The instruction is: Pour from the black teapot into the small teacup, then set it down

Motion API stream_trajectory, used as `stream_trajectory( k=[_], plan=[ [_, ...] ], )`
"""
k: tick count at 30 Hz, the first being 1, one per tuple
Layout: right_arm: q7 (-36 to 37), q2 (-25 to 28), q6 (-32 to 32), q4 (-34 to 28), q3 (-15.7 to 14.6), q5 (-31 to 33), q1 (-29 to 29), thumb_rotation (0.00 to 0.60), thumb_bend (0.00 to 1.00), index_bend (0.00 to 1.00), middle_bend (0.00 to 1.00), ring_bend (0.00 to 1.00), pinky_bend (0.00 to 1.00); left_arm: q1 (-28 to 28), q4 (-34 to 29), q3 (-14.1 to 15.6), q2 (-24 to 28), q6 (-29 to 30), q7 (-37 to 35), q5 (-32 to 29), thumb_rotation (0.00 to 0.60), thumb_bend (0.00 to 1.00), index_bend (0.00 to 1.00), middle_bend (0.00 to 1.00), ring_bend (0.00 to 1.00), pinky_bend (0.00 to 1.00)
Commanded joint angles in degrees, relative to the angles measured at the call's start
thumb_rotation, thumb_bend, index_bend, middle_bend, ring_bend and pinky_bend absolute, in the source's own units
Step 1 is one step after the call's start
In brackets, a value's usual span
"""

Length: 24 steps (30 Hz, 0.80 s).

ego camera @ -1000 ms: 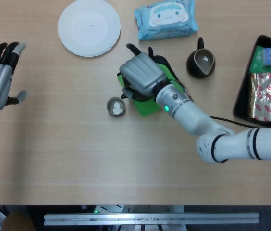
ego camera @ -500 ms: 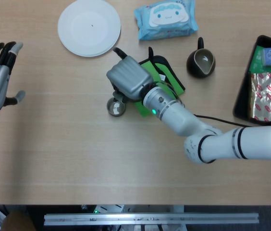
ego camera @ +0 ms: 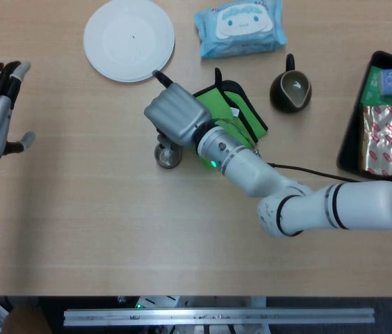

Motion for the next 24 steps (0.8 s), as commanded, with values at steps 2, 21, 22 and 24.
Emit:
stream_trajectory(
  k=[2, 21, 22, 24],
  plan=[
    [-0.4, 0.1, 0.2, -0.2, -0.3, 0.5, 0.4, 0.526, 0.37, 1.00, 0.97, 0.88, 0.03, 0.1, -0.1, 0.0, 0.0, 0.0, 0.1, 0.1, 0.600, 0.21, 0.01, 0.09, 0.07, 0.13],
    [-1.7, 1.1, 0.9, -0.8, -1.6, 2.0, 1.3, 0.528, 0.37, 1.00, 0.97, 0.88, 0.03, -0.1, 0.0, -0.4, -0.6, -0.5, 0.6, 0.1, 0.600, 0.21, 0.01, 0.09, 0.07, 0.13],
    [-1.8, 1.2, 1.0, -0.9, -1.6, 2.1, 1.4, 0.528, 0.37, 1.00, 0.97, 0.88, 0.03, -0.1, 0.0, -0.4, -0.6, -0.5, 0.6, 0.1, 0.600, 0.21, 0.01, 0.09, 0.07, 0.13],
    [-1.8, 1.3, 1.1, -1.1, -1.7, 2.3, 1.5, 0.529, 0.37, 1.00, 0.97, 0.88, 0.03, -0.1, -0.1, -0.4, -0.7, -0.5, 0.7, 0.2, 0.600, 0.21, 0.01, 0.09, 0.07, 0.13]
  ],
)
